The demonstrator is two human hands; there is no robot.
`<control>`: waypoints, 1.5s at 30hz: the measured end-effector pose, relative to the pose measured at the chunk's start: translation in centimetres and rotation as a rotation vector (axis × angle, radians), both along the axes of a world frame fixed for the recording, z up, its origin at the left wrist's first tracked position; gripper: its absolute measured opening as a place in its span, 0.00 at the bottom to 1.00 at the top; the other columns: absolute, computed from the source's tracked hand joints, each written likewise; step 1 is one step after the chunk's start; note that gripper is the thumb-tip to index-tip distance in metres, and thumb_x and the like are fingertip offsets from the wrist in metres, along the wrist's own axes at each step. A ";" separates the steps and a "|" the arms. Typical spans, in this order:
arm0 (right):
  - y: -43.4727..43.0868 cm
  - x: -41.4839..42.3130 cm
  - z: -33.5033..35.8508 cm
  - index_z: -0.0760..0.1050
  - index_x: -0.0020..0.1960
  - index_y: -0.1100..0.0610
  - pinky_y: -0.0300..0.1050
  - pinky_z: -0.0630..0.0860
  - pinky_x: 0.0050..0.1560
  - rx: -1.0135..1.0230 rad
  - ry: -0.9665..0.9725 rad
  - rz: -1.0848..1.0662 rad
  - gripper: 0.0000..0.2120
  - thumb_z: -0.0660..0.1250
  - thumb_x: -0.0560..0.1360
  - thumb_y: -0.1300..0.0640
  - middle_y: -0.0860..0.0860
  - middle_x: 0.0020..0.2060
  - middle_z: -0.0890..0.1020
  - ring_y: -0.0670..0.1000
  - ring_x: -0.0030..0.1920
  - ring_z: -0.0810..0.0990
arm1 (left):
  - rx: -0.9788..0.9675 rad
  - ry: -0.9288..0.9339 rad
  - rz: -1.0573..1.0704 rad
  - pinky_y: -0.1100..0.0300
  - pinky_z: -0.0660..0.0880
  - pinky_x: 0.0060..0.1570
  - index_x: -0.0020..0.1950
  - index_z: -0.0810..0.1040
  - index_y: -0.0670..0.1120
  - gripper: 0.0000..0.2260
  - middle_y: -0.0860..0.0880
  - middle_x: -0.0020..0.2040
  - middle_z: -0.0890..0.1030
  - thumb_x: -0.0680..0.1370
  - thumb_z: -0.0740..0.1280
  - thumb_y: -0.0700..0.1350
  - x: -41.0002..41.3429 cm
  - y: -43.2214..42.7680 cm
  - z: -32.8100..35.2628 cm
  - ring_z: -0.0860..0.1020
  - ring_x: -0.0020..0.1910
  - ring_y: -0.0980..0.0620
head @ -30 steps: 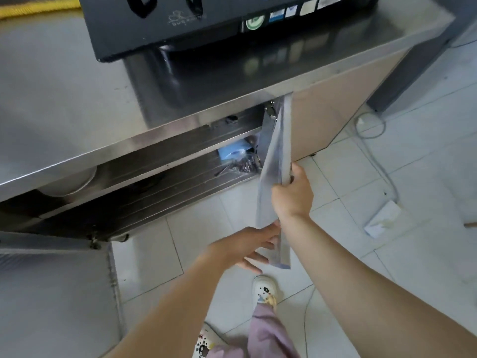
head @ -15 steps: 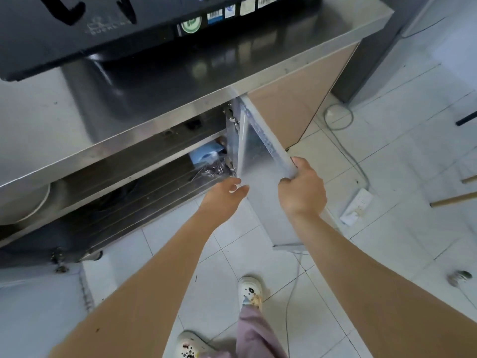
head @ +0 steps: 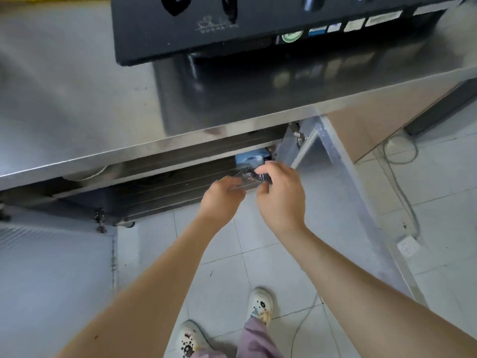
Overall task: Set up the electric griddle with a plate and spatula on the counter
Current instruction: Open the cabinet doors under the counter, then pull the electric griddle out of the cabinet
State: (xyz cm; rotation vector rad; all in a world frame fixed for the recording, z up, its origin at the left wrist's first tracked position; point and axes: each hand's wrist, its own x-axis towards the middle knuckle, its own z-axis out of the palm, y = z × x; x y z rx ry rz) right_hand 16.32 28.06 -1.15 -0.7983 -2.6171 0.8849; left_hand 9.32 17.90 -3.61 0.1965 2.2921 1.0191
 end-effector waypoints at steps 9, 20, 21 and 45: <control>-10.7 -7.4 -3.3 0.80 0.51 0.55 0.46 0.74 0.48 -0.074 -0.161 0.336 0.14 0.61 0.72 0.67 0.47 0.49 0.83 0.51 0.53 0.77 | 0.056 0.060 0.295 0.63 0.70 0.50 0.59 0.78 0.50 0.12 0.49 0.57 0.80 0.76 0.64 0.44 -4.4 -13.4 -2.2 0.78 0.52 0.54; -24.8 -15.4 -8.6 0.81 0.46 0.51 0.43 0.73 0.45 -0.146 -0.279 0.417 0.15 0.60 0.72 0.67 0.46 0.43 0.83 0.52 0.49 0.79 | -0.009 0.071 0.477 0.62 0.71 0.51 0.60 0.77 0.50 0.14 0.50 0.58 0.78 0.75 0.63 0.44 -9.8 -28.5 -7.6 0.78 0.53 0.53; -25.5 -15.9 -9.6 0.81 0.46 0.50 0.43 0.72 0.44 -0.159 -0.283 0.404 0.15 0.60 0.72 0.67 0.45 0.41 0.82 0.53 0.48 0.79 | -0.018 0.080 0.485 0.62 0.70 0.50 0.60 0.77 0.50 0.14 0.50 0.58 0.77 0.75 0.63 0.44 -10.3 -29.2 -8.3 0.78 0.53 0.52; -22.9 -30.2 -46.5 0.82 0.46 0.51 0.44 0.79 0.53 -0.433 -0.207 0.264 0.11 0.65 0.74 0.65 0.48 0.43 0.84 0.49 0.48 0.82 | 0.461 0.204 0.808 0.60 0.67 0.54 0.73 0.62 0.55 0.35 0.46 0.69 0.69 0.69 0.74 0.49 -24.5 -29.1 -47.7 0.70 0.66 0.49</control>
